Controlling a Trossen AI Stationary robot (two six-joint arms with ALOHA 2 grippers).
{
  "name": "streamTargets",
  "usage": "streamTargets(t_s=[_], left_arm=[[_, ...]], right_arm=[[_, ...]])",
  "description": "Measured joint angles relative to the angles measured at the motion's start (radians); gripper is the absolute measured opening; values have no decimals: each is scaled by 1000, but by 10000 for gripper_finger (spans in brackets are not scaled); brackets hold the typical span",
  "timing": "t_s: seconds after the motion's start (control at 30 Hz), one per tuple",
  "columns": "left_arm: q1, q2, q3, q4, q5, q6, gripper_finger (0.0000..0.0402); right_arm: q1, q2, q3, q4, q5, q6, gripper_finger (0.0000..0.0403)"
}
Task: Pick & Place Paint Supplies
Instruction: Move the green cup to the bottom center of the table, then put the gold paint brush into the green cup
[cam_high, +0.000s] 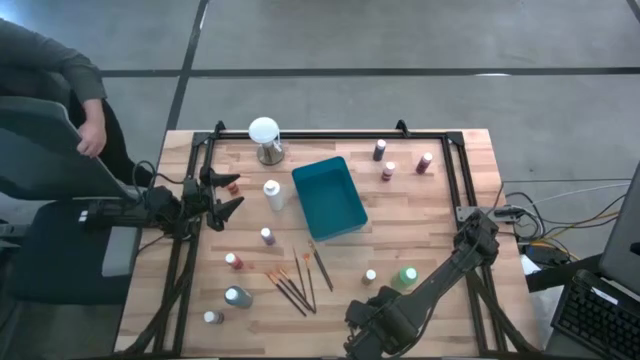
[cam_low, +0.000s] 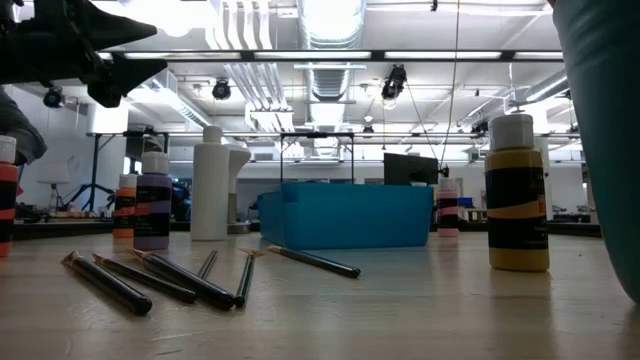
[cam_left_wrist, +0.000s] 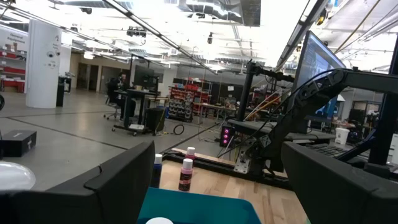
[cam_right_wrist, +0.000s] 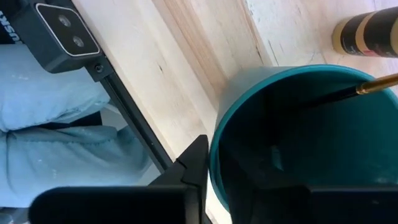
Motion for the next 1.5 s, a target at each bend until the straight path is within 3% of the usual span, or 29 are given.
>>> streamTargets(t_s=[0.47, 0.73, 0.87, 1.03, 1.27, 1.5], left_arm=[[0, 0, 0, 0, 0, -10, 355], [1, 0, 0, 0, 4, -41, 355], [1, 0, 0, 0, 100, -39, 355], [0, 19, 66, -112, 174, -11, 355], [0, 141, 230, -279, 181, 54, 355], [-1, 375, 419, -450, 297, 89, 355]], right_arm=[[0, -13, 30, 21, -8, 3, 134], [0, -18, 180, -116, 51, -1, 137], [14, -22, 286, -248, 170, -6, 117], [31, -132, 224, -244, 362, -81, 96], [28, -364, 22, -246, 625, -185, 81], [12, -675, -274, -247, 897, -186, 72]])
